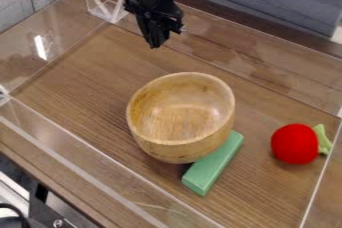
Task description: Remove the green block from the brown bowl and put it on the table
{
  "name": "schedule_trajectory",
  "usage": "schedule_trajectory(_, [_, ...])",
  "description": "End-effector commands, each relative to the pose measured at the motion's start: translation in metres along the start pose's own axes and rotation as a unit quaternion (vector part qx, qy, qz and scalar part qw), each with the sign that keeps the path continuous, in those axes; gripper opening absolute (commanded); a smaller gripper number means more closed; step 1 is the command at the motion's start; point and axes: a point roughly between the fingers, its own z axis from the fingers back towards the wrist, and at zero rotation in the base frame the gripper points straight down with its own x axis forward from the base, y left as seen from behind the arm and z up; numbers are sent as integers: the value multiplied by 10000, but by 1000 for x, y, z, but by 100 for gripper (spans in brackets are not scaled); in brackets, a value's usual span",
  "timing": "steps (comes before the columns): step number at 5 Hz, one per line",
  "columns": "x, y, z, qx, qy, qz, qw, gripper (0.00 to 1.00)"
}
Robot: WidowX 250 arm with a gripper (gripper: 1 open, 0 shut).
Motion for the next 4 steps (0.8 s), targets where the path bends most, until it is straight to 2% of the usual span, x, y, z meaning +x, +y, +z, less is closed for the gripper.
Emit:
schedule_trajectory(1, [10,3,21,128,-313,82,9994,100])
schedule_trajectory(2, [9,-1,19,96,-329,162,9993,100])
schedule_trajectory(3, [10,0,10,112,-314,148,9993,0])
schedule_trajectory(4, [11,1,1,124,-291,136,9994,0])
